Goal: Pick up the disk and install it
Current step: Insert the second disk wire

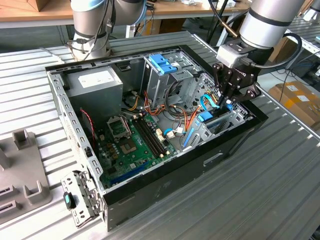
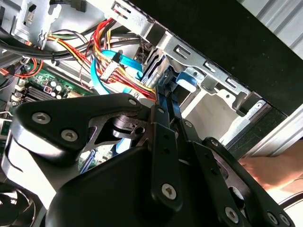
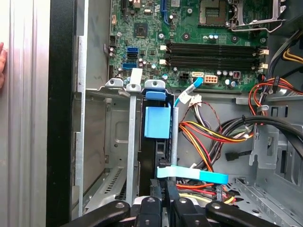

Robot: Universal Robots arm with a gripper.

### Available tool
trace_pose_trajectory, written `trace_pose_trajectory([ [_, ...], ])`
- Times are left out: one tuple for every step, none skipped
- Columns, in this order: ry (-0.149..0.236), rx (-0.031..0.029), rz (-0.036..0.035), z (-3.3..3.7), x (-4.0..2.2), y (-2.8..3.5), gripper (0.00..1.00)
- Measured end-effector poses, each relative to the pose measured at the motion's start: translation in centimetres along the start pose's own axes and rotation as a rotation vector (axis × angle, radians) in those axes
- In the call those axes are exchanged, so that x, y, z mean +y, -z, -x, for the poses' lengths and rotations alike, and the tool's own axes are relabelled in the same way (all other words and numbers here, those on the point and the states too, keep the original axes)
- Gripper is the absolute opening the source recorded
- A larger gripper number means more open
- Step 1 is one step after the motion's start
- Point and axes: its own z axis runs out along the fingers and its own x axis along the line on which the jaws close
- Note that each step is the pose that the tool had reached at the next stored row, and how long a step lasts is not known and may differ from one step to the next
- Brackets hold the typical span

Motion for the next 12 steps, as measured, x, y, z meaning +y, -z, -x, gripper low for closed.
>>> trace_pose_trajectory([
  [0.0,-0.0004,0.0,0.0,0.0,-0.02,0.16],
  [0.0,-0.0006,0.0,0.0,0.0,-0.03,0.16],
  [0.0,-0.0005,0.0,0.0,0.0,-0.03,0.16],
  [0.0,-0.0006,0.0,0.0,0.0,-0.03,0.16],
  [0.0,-0.0006,-0.0001,0.0,0.0,-0.03,0.16],
  [0.0,-0.0005,0.0,0.0,0.0,-0.03,0.16],
  [0.0,-0.0006,0.0,0.0,0.0,-0.03,0.16],
  [0.0,-0.0024,-0.0002,0.01,0.0,-0.12,0.17],
  [0.0,-0.002,-0.0001,0.01,0.0,-0.11,0.17],
  [0.0,-0.0008,-0.0001,0.01,0.0,-0.05,0.24],
  [0.0,-0.0007,-0.0001,0.0,0.0,-0.04,0.24],
  [0.0,-0.0006,-0.0001,0.0,0.0,0.0,0.24],
])
